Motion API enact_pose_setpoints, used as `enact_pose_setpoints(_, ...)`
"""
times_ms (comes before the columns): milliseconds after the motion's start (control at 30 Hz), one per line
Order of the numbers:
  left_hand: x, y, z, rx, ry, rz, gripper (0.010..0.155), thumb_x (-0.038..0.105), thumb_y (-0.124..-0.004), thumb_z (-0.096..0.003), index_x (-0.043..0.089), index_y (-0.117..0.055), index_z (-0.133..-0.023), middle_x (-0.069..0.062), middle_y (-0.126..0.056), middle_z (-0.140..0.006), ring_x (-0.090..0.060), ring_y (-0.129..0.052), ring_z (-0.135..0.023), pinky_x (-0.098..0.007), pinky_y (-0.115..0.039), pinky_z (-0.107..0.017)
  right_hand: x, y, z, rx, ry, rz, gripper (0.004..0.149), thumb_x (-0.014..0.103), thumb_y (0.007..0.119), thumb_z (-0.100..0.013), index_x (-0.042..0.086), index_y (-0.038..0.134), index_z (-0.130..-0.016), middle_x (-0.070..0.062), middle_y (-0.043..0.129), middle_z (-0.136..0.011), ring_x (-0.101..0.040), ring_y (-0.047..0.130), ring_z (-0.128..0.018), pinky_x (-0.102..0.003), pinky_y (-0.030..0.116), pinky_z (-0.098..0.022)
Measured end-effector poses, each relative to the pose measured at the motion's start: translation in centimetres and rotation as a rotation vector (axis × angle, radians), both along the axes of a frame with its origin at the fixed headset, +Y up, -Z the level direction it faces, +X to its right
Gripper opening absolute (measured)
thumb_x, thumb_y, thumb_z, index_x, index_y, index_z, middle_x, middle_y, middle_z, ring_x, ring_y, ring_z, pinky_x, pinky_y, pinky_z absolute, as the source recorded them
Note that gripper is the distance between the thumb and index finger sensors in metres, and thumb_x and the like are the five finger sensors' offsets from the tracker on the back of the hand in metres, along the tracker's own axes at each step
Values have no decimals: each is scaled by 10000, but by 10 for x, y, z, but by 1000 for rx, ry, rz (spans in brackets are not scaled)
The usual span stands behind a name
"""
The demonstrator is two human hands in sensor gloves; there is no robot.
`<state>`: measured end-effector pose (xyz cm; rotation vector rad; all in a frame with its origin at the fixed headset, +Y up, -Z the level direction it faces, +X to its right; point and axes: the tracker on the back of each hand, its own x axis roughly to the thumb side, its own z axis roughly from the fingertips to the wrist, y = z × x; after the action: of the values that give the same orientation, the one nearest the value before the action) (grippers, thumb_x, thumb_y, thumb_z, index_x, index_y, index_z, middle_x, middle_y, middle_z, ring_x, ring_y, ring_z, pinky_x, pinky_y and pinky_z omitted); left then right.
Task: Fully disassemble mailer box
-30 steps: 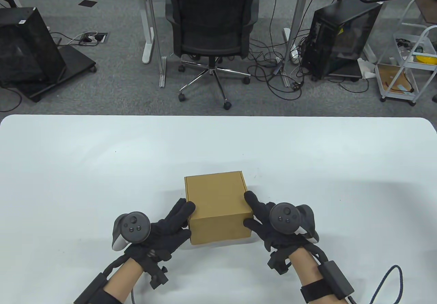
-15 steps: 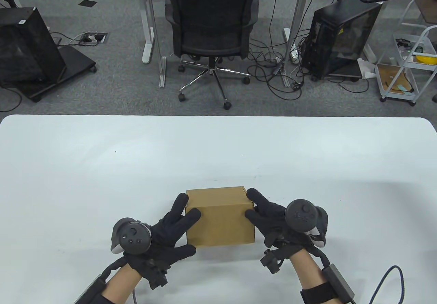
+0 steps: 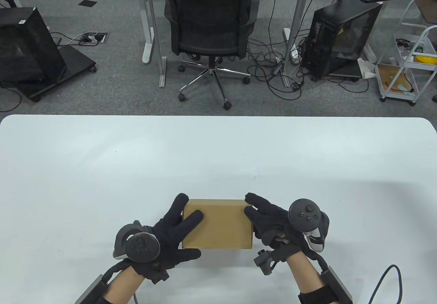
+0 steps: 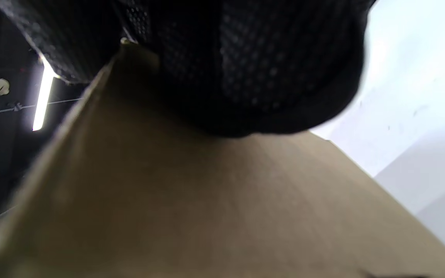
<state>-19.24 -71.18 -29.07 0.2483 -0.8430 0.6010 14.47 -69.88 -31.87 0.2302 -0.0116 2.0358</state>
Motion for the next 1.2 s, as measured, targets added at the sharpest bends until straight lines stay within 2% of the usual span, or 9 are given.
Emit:
enact_pose_setpoints(167,0,2,1,-23,56,4,923,716,-817,-428,276,-424,-1138,-270,-206,-1183,-427,-784,-681,-448,-779,-486,0,-5,-3,15,53,32,678,601,695,-464,208,639,-1013,-100,926,-555,-256,963,-331,-507,741,-536)
enact_pose_setpoints(233,-2,3,1,-28,92,13,926,743,-786,-431,261,-436,-1140,-285,-244,-1182,-440,-789,-682,-458,-783,-485,-3,-7,-3,8,83,88,757,640,681,-456,212,554,-1068,-142,869,-768,-348,949,-532,-576,661,-580)
enact_pose_setpoints(333,-5,0,-3,-113,119,59,942,796,-734,-431,226,-487,-1140,-312,-357,-1168,-469,-808,-679,-484,-795,-478,-13,-17,-6,-125,295,219,958,770,553,-428,191,238,-1123,-144,408,-1133,-442,615,-980,-599,575,-657)
enact_pose_setpoints(400,-7,-3,-6,-203,100,71,946,809,-720,-443,226,-484,-1150,-295,-352,-1180,-499,-773,-720,-517,-769,-512,-14,-28,-10,-198,419,86,1045,816,533,-399,194,54,-1089,-134,175,-1147,-457,457,-1037,-623,527,-674)
enact_pose_setpoints(500,-8,2,-7,-226,128,62,949,808,-726,-443,220,-492,-1150,-291,-362,-1183,-516,-746,-751,-538,-749,-536,-13,-41,-16,-332,621,-208,1148,801,684,-359,249,-63,-1035,-114,-47,-1113,-519,154,-1044,-710,403,-676)
enact_pose_setpoints(567,-8,4,-8,-238,135,61,948,809,-725,-445,219,-496,-1151,-282,-362,-1187,-526,-731,-772,-552,-739,-553,-13,-44,-17,-332,692,-183,1202,793,743,-350,285,-131,-1002,-102,-144,-1079,-512,53,-1030,-725,376,-676)
enact_pose_setpoints(733,-11,9,-12,-260,176,97,918,803,-740,-440,220,-584,-1131,-274,-470,-1188,-570,-747,-821,-607,-732,-586,-21,-43,-14,-187,535,45,1243,678,854,-345,334,-162,-973,-93,-50,-1120,-432,177,-1099,-685,368,-733)
enact_pose_setpoints(967,-14,19,-18,-234,215,136,941,845,-717,-414,181,-696,-1081,-313,-653,-1104,-572,-775,-831,-625,-725,-590,-22,-45,-12,-110,488,33,1271,637,924,-283,350,-85,-1002,-89,42,-1143,-371,245,-1129,-647,318,-779)
enact_pose_setpoints(1200,-17,38,-30,-358,240,201,972,863,-672,-430,94,-803,-1010,-311,-808,-1013,-575,-805,-823,-649,-706,-586,-22,-52,-13,-75,487,-8,1296,649,927,-265,392,-120,-984,-54,46,-1150,-340,249,-1132,-641,298,-788)
